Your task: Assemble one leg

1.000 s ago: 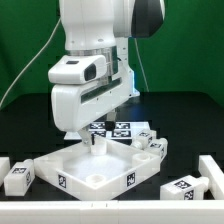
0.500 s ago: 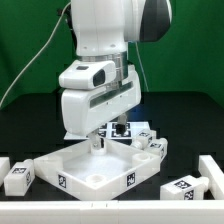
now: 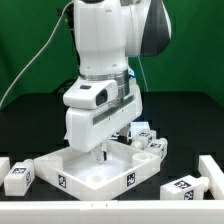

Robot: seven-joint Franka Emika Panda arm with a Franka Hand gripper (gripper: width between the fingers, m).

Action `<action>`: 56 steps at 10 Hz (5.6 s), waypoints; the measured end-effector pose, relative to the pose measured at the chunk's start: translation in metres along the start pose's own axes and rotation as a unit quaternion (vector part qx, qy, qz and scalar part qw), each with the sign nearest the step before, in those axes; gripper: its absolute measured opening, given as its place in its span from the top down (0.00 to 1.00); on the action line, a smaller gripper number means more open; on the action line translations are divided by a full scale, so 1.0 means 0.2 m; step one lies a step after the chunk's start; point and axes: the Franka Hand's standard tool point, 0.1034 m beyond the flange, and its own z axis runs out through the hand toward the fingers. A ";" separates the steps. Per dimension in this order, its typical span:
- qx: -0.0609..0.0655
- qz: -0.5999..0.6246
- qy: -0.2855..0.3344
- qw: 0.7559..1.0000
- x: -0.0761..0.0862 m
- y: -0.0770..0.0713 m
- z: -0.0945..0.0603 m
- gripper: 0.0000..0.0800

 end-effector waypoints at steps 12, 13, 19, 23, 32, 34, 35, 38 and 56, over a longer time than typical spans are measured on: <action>-0.010 -0.088 -0.008 0.996 -0.01 0.02 -0.01 0.93; -0.013 -0.114 -0.012 0.993 0.01 0.04 -0.02 0.93; -0.024 -0.168 -0.017 0.985 0.06 0.10 0.00 0.93; -0.033 -0.260 -0.023 0.965 0.11 0.14 -0.01 0.93; -0.068 -0.285 -0.017 0.956 0.26 0.20 -0.18 0.46; -0.080 -0.294 -0.014 0.952 0.10 0.34 -0.26 0.21; -0.079 -0.279 -0.013 0.957 0.00 0.40 -0.28 0.21; -0.074 -0.240 -0.011 0.968 -0.06 0.42 -0.28 0.19; -0.092 0.377 0.087 0.918 -0.08 0.92 -0.40 0.19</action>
Offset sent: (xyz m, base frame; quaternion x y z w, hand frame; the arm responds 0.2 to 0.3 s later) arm 0.0000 0.0000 0.0000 0.0000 0.0000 0.0000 1.0000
